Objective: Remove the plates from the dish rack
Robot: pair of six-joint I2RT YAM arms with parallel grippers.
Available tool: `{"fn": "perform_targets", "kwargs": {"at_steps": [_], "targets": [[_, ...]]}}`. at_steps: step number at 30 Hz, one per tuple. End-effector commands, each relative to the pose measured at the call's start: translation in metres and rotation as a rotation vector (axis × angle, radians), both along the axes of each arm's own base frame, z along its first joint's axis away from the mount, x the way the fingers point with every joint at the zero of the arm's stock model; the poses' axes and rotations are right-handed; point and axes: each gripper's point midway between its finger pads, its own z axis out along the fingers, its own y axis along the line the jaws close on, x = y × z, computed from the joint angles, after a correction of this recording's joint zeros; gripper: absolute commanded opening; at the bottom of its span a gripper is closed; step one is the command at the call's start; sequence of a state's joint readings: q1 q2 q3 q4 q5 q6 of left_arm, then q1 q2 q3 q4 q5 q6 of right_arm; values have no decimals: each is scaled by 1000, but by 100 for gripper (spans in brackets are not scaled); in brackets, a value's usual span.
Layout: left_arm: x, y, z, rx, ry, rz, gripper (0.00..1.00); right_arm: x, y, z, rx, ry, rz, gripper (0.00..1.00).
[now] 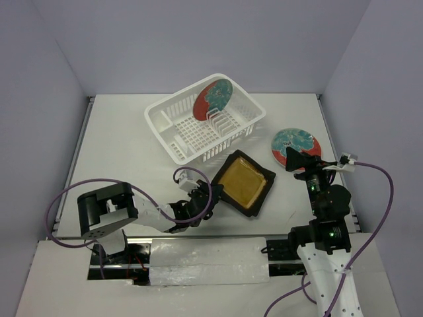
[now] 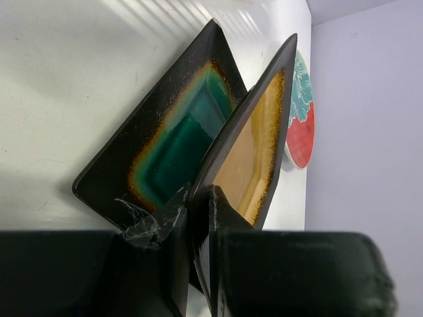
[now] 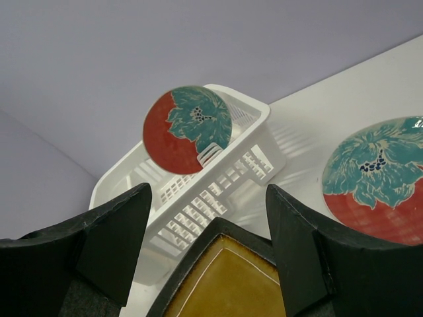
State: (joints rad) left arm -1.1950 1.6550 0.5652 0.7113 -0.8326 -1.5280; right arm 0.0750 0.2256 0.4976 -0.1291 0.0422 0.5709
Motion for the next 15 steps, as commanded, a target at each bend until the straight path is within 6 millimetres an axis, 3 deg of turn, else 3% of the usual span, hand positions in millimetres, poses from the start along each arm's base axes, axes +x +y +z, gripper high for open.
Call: {"fn": "perform_targets", "kwargs": {"at_steps": [1,5,9,15], "targets": [[3,-18,20,-90,-19,-2,10,-3,-2,8,-13,-28,-12,77],[2,-20,15,-75,-10,-8,15,-3,-2,9,-13,-34,-8,77],[2,-20,12,-67,3,-5,28,-3,-2,8,-16,-28,-11,77],[2,-16,6,-56,19,8,31,-3,-2,8,-15,-31,-8,77]]}}
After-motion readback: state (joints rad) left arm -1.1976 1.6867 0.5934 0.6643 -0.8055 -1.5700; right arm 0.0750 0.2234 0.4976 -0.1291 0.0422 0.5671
